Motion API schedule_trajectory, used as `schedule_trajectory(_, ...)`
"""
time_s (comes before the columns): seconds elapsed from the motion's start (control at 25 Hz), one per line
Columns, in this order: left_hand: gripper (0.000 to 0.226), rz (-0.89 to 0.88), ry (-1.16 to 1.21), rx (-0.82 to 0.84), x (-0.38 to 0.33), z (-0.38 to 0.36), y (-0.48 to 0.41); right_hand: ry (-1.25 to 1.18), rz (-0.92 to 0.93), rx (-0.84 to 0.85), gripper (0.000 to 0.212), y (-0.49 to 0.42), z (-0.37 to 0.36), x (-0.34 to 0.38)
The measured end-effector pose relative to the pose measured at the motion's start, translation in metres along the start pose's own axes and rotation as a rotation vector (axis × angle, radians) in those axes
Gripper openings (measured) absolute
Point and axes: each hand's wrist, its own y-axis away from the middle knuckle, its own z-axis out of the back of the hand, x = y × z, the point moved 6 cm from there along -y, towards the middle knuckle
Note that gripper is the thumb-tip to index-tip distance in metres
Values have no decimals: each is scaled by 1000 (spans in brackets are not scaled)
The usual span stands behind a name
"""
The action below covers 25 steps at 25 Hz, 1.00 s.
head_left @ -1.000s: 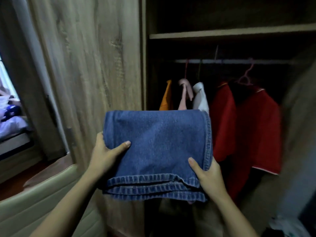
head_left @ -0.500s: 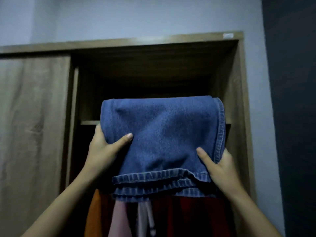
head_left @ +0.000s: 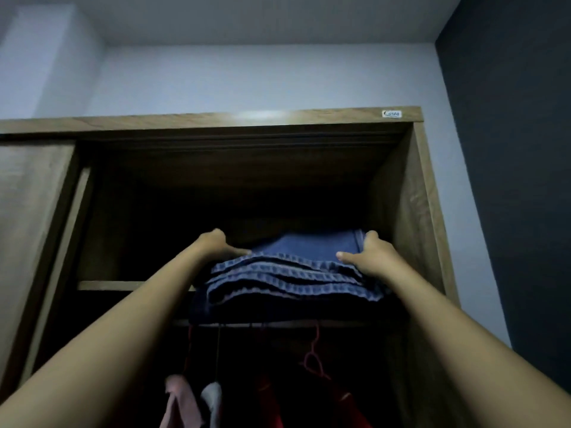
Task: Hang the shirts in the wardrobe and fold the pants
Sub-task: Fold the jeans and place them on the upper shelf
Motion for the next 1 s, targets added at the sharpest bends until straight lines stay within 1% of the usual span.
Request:
schedule_trajectory(0.04,81,-17,-177,-41,-2,-2,-1,106,-36,32,81,-4,2,-4)
schedule_trajectory(0.08,79,-68,-314,-142,-8,5,1,215,-45,27,81,-5,8,-6)
schedule_trajectory(0.12,74,-154,-401,-252,-21,14,10,313,-16,-17,80,-4,15,-4)
schedule_trajectory(0.16,68,-249,-417,-292,-35,21,22,361,66,-65,80,-1,20,5)
schedule_trajectory(0.2,66,-322,-359,-224,-48,25,36,338,199,-67,82,5,21,18)
schedule_trajectory(0.24,70,-359,-272,-57,-55,20,50,258,334,17,86,12,16,31)
schedule_trajectory(0.28,78,-381,-244,124,-62,11,69,162,435,163,93,25,8,44)
schedule_trajectory(0.32,87,-446,-339,220,-64,-1,87,145,512,290,102,39,-1,53)
schedule_trajectory(0.36,94,-562,-513,184,-62,-9,100,246,585,362,109,52,-9,58)
schedule_trajectory(0.4,100,-700,-684,2,-54,-12,112,409,654,359,113,60,-16,56)
schedule_trajectory(0.44,101,-792,-817,-163,-45,-16,124,568,706,272,117,65,-20,51)
schedule_trajectory(0.48,97,-852,-865,-259,-33,-21,129,697,758,146,116,71,-23,47)
schedule_trajectory(0.52,93,-947,-872,-358,-25,-24,132,775,814,40,110,79,-25,47)
schedule_trajectory(0.56,88,-1018,-850,-396,-20,-22,129,793,856,-33,102,84,-25,48)
schedule_trajectory(0.64,76,-1073,-763,-449,-19,-6,119,790,887,-122,87,81,-13,56)
schedule_trajectory(0.68,70,-1062,-711,-512,-23,6,111,786,878,-159,81,75,-2,62)
schedule_trajectory(0.72,66,-1003,-670,-557,-26,16,101,766,864,-200,74,67,11,68)
schedule_trajectory(0.76,69,-912,-631,-563,-29,20,88,744,849,-228,68,56,24,72)
schedule_trajectory(0.8,74,-831,-577,-526,-32,20,76,731,834,-222,64,44,31,73)
schedule_trajectory(0.84,76,-794,-510,-494,-37,17,65,742,801,-175,61,31,34,72)
schedule_trajectory(0.88,73,-797,-443,-448,-43,13,56,761,754,-109,59,18,33,67)
schedule_trajectory(1.0,65,-899,-298,-234,-63,-7,38,752,614,49,57,-7,23,38)
